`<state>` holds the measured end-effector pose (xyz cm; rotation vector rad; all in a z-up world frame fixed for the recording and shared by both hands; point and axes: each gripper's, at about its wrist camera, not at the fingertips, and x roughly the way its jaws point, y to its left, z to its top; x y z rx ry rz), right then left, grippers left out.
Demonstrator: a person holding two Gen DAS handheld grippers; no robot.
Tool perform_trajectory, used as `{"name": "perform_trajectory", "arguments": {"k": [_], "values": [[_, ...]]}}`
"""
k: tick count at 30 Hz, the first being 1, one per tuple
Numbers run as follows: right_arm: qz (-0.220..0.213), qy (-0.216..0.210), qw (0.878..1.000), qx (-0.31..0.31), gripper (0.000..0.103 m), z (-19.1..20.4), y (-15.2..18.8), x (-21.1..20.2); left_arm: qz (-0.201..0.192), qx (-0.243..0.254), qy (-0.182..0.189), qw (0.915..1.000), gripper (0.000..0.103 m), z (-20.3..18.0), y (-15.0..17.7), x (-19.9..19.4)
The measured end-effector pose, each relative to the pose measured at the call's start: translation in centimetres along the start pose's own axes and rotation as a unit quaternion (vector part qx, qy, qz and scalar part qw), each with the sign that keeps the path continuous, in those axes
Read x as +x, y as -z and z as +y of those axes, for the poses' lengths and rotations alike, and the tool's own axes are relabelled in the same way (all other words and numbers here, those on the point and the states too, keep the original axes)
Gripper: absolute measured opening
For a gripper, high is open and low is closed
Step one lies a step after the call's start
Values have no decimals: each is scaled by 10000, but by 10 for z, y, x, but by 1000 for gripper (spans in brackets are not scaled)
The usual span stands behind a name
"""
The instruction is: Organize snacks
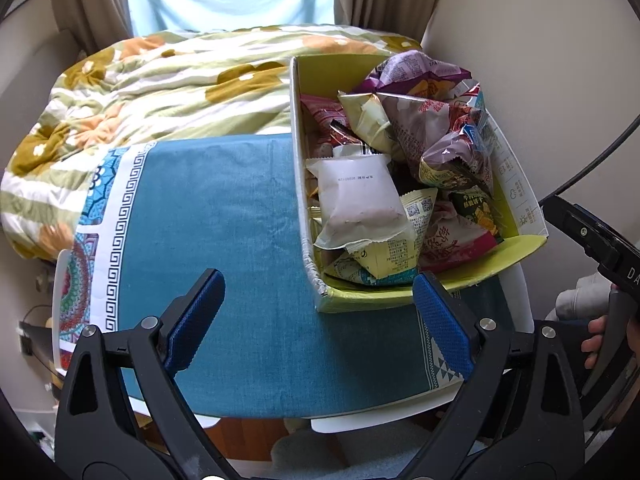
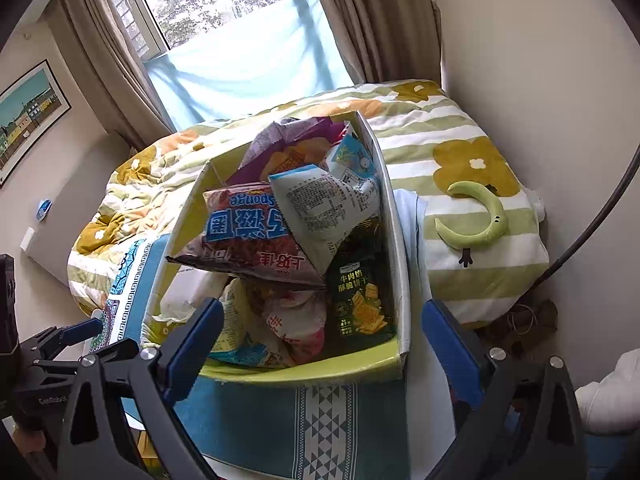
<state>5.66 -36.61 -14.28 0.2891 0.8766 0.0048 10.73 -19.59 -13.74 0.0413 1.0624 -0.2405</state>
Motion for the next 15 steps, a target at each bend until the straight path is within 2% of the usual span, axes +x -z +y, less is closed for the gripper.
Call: {"name": "perform_trajectory", "arguments": {"k": [7,10,12,15], "values": [[-465,63,9987,-171,99,42,10,-51,-739,29,-168,9971,95,30,13,-76],[-708,111,9969,-312,99,67,19,-79,-1163,20,-304,9928,95,47,26,-118],[-878,144,9952,-407,99,86,25,-99,-1449,-22,-399,9886,103,58,38,-144],[-1102,243,9922,-537,103,115,39,-123,-1813,-81,-463,9823,103,73,57,-177]]}}
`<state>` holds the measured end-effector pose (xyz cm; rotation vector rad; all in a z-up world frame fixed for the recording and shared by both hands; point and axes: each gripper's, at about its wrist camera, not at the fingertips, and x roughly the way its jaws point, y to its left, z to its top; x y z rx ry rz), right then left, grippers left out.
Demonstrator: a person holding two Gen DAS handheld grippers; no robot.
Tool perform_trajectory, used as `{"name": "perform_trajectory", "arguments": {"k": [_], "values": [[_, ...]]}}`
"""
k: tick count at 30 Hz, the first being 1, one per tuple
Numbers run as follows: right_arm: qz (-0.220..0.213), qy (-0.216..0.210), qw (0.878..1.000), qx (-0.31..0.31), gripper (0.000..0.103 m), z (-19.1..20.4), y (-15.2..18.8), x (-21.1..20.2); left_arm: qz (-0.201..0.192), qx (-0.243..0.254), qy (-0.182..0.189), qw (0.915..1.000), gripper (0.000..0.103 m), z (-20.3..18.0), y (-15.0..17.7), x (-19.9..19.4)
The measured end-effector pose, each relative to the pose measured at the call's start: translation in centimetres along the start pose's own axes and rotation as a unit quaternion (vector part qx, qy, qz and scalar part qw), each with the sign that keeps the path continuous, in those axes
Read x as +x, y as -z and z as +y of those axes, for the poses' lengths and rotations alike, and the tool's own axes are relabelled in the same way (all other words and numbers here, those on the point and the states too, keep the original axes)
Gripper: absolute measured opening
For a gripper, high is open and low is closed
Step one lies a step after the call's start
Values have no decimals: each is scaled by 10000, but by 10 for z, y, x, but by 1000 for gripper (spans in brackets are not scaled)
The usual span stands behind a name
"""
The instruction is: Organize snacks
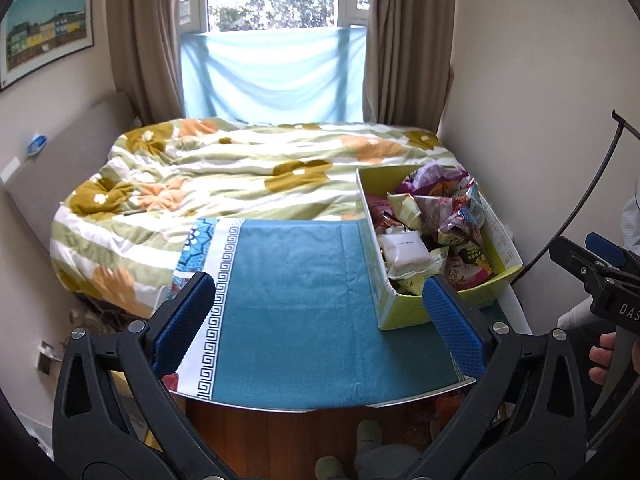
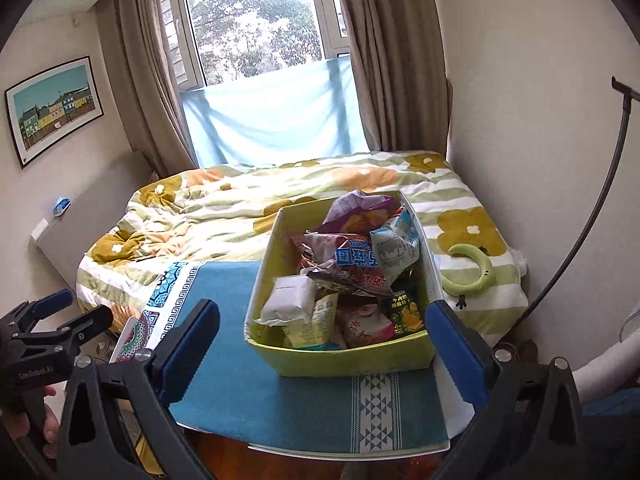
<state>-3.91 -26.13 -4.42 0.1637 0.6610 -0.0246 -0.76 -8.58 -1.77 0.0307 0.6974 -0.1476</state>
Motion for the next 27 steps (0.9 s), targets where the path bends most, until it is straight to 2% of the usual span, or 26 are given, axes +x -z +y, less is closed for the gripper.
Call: {"name": "perform_trajectory", "arguments": {"k": [6,13,27], "values": [[-134,289,9994,-165,103,39,18,-34,-305,23,-197,9993,103,24,16,-40],[-302,505,9978,-321,103,67,30,-58,-530,135,-250,9982,103,36,29,-62],[-352,642,9968,-313,103,77,37,-65,-648,294,-180,9973,103,27,30,-69]]}}
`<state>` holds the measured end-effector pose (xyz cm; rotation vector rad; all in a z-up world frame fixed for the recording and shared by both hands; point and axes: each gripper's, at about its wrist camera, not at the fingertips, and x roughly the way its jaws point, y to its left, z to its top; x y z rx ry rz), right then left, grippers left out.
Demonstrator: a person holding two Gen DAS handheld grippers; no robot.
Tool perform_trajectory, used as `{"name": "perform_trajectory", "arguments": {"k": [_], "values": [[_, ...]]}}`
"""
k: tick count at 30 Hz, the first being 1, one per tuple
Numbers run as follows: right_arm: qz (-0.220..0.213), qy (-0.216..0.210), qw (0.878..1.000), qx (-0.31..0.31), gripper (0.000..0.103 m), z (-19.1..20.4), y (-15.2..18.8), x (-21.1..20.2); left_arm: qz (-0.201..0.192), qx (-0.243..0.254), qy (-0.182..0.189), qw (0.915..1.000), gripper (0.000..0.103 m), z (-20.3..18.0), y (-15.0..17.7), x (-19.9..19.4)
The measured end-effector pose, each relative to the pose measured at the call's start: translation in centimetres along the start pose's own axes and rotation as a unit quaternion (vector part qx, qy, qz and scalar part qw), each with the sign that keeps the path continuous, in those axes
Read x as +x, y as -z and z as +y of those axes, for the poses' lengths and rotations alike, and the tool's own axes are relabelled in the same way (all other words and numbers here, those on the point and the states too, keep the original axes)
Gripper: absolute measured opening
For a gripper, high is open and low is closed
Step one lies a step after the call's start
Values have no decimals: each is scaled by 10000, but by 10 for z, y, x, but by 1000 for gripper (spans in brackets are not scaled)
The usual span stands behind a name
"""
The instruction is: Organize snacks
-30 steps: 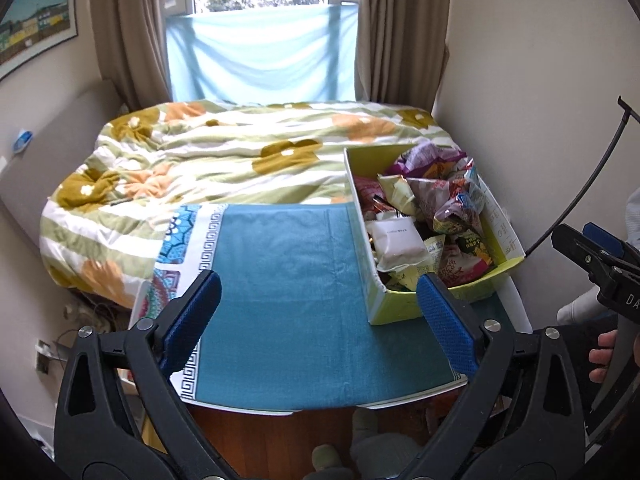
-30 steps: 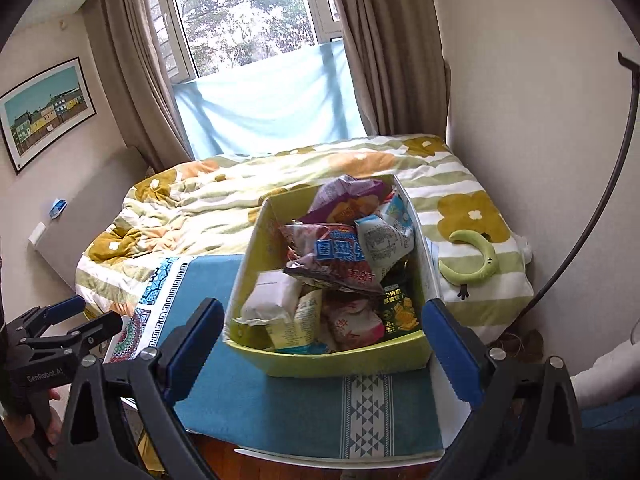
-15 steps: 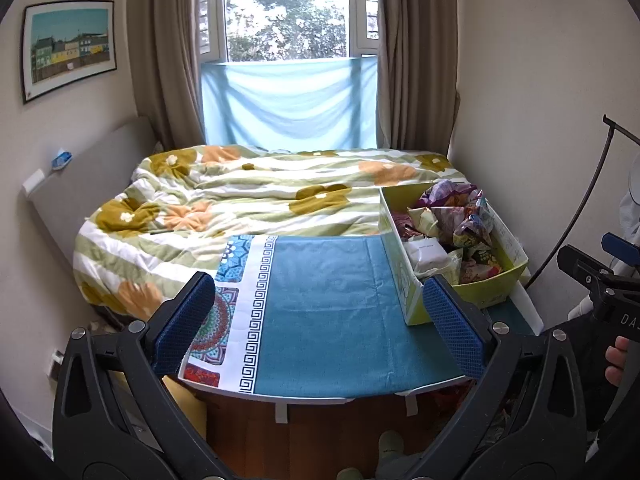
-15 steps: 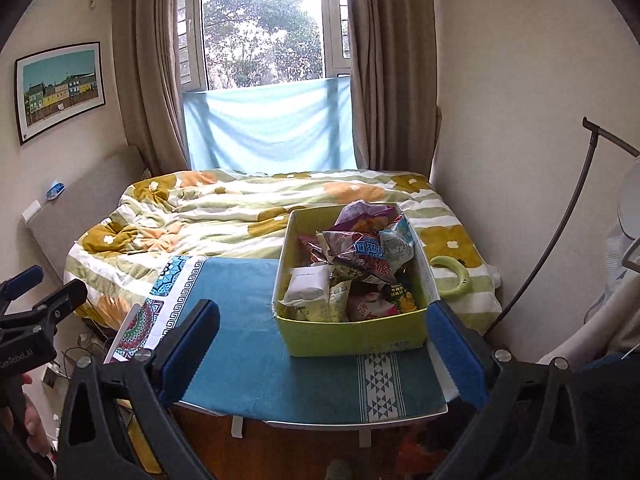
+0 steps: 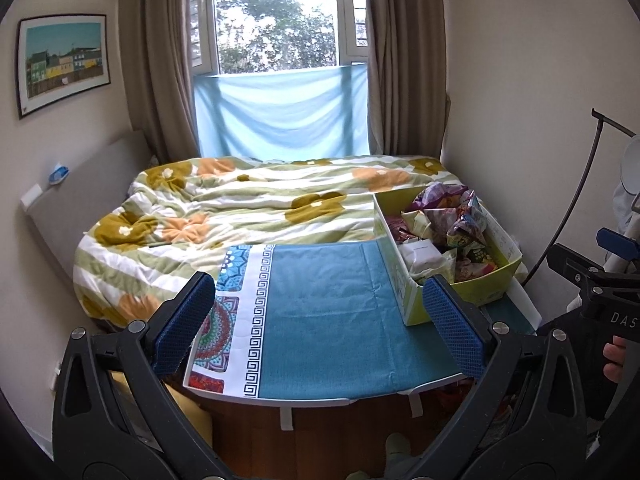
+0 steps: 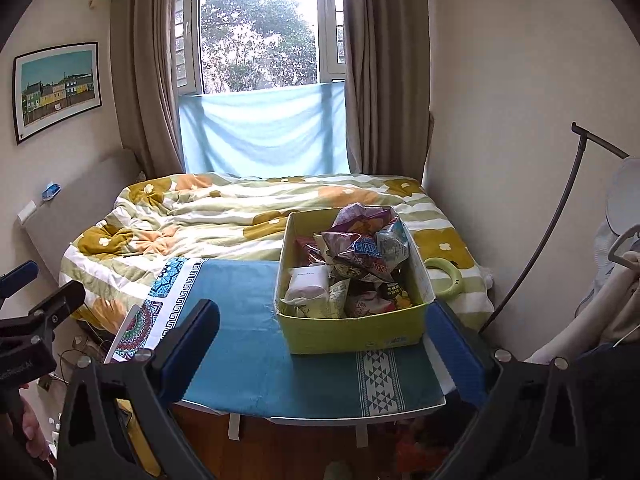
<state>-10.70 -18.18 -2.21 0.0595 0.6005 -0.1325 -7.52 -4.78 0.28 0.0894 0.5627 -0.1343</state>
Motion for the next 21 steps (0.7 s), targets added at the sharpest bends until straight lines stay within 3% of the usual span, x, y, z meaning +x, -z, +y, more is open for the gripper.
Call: {"name": "perform_trajectory", "arguments": {"k": [21], "values": [[41,23,10000,-25,103,4,3,3,-16,-23,-39,10000,103,5,1,1]]}}
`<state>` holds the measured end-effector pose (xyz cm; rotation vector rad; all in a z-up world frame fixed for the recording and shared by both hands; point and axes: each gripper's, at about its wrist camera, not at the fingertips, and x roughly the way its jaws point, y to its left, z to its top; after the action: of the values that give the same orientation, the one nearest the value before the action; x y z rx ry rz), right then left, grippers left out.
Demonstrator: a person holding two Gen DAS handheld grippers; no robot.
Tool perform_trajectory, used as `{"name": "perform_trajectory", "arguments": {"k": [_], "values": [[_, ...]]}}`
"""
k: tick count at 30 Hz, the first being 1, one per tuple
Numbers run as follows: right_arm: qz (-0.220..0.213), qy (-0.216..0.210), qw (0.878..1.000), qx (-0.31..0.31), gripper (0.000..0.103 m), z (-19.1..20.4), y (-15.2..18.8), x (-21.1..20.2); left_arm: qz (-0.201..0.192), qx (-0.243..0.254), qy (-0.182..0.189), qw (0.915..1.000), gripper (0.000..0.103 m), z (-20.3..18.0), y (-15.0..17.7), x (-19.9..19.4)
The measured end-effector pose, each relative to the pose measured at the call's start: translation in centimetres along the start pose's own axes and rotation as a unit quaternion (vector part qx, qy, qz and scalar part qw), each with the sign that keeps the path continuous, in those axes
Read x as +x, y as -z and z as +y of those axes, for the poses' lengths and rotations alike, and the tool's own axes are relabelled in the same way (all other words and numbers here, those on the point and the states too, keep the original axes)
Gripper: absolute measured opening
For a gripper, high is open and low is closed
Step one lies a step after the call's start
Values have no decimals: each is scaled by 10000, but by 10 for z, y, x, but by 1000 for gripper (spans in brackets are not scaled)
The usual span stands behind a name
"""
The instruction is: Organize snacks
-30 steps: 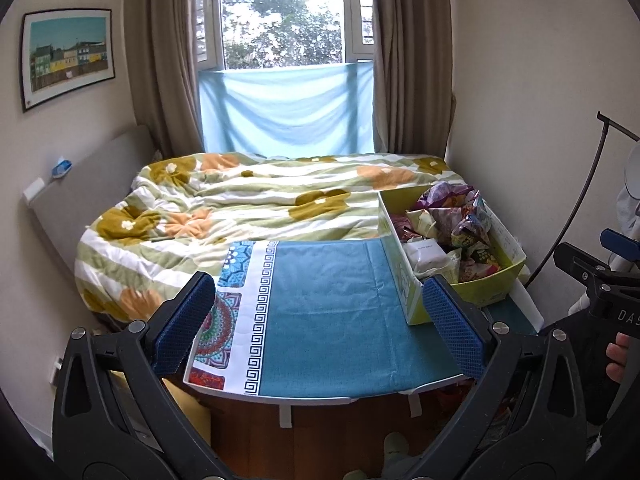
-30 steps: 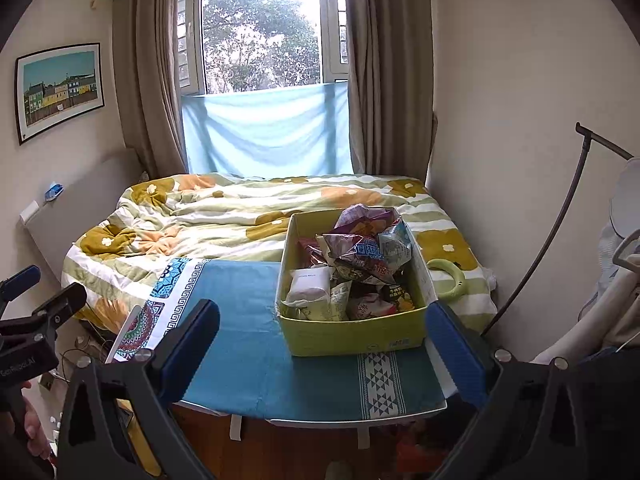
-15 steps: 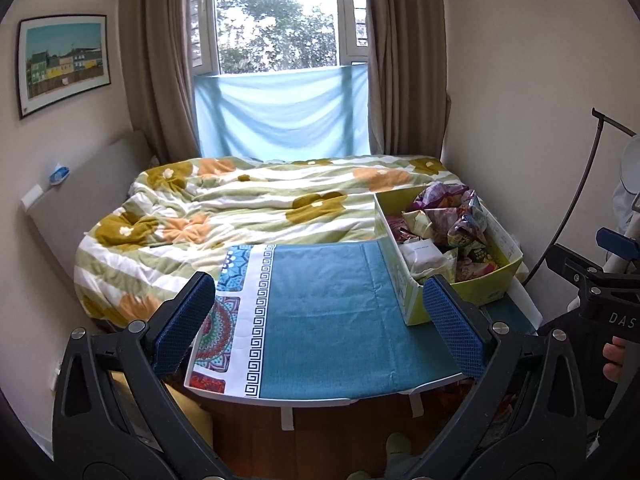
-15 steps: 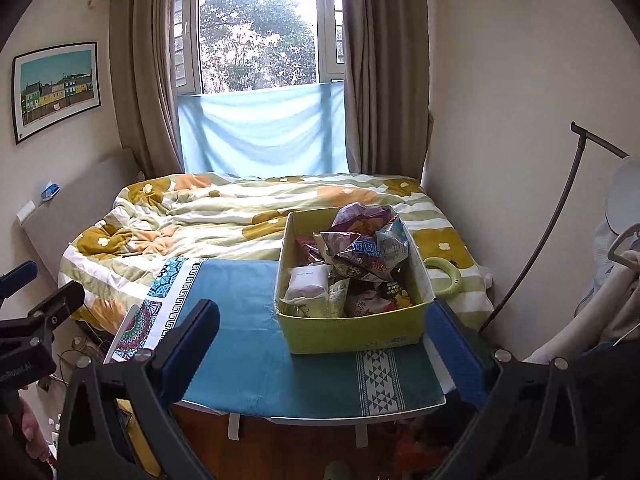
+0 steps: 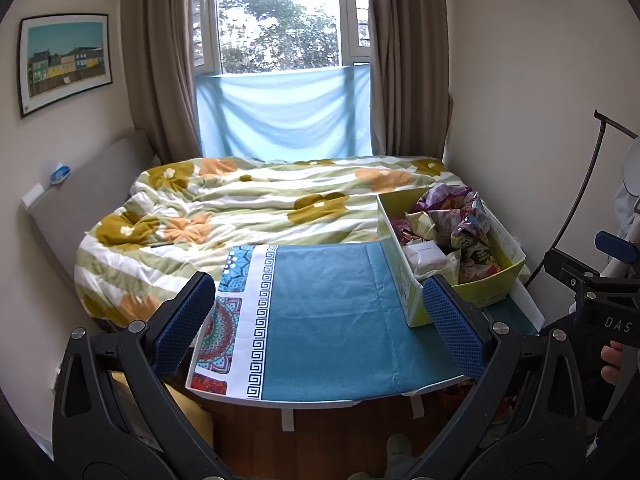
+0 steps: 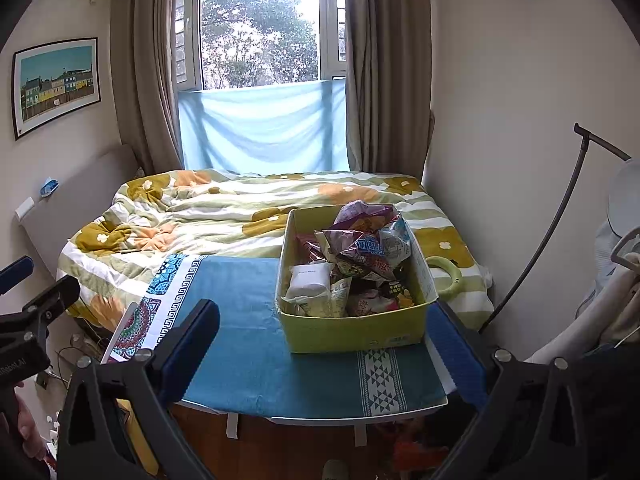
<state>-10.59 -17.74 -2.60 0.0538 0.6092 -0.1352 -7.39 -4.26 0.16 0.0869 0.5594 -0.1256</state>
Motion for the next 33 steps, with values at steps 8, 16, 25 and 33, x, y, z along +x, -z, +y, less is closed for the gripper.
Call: {"name": "perform_trajectory", "arguments": {"k": [8,16,25,33], "values": [[5,2,10000,1,103,-1,-1,1,-3,15,-5,10000,103,-2,-1,1],[13,9,10000,-2,103,0,0,3,-5,12,-12,10000,103,-1,-1,2],[19,7,10000,-6,103,0,0,3,-3,19,-19,10000,103,-1,-1,2],[36,16,10000,-2,103,0,0,5,12,-3,-6,10000,103,1,1,2]]}}
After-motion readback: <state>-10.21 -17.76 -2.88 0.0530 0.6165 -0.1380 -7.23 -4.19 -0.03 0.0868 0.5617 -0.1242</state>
